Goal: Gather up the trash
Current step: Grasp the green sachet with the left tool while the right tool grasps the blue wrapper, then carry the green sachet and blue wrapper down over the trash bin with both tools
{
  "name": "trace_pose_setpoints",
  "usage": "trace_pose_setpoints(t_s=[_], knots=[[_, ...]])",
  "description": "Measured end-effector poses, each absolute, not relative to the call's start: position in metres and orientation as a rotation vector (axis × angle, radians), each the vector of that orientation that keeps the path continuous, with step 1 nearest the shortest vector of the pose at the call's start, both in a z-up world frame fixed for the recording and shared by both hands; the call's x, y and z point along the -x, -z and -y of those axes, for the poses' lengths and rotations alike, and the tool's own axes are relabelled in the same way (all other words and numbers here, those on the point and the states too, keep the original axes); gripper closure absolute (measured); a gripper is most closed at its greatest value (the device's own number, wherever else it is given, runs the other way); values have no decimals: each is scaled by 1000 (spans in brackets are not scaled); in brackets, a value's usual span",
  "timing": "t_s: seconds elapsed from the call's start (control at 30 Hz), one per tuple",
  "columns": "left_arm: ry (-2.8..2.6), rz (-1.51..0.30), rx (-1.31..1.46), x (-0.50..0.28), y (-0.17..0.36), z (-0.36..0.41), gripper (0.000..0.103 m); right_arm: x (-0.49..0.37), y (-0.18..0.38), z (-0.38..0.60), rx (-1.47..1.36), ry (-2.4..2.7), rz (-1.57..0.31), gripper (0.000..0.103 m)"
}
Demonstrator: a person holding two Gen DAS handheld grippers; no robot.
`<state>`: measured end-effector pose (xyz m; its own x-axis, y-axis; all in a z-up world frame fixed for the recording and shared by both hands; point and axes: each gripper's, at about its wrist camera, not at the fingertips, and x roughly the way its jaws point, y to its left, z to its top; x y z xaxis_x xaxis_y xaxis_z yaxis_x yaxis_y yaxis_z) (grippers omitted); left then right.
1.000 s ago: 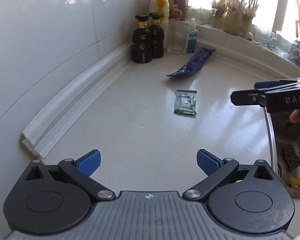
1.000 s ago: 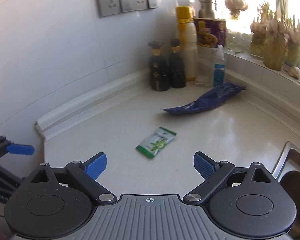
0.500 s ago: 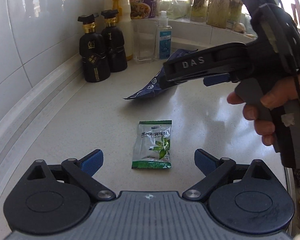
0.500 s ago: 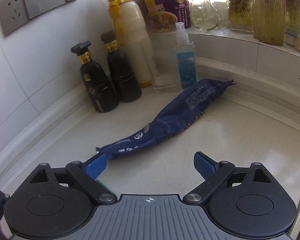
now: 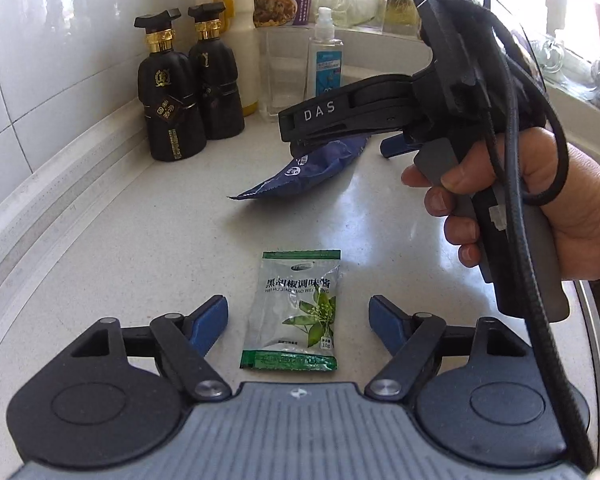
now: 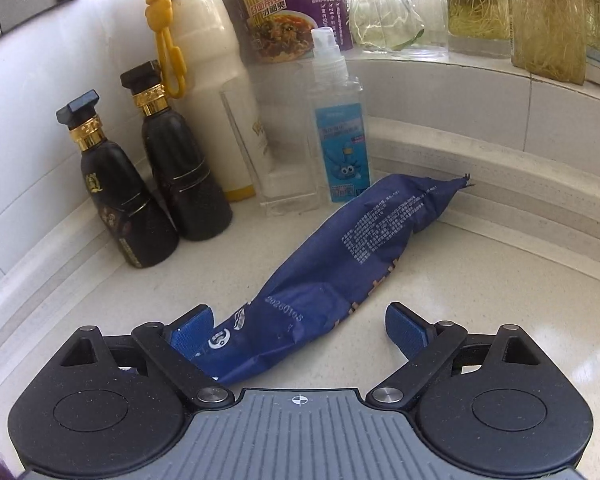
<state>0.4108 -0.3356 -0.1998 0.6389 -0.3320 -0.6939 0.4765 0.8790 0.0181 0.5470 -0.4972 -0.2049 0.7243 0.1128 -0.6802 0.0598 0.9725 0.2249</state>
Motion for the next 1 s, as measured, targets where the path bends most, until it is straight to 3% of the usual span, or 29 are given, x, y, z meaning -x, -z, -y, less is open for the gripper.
trace_pose_setpoints(t_s=[0.1, 0.37, 0.67, 1.0], knots=[[464, -736, -202, -410, 200, 334, 34, -547, 206, 494, -211, -15, -746, 11], [445, -710, -175, -410, 200, 329, 60, -543, 208, 490, -148, -21, -705, 43], [387, -713, -136, -416, 200, 326, 73, -530, 206, 487, -102, -81, -689, 66], [322, -745, -67, -418, 198, 317, 81, -508, 197, 482, -78, -112, -685, 72]])
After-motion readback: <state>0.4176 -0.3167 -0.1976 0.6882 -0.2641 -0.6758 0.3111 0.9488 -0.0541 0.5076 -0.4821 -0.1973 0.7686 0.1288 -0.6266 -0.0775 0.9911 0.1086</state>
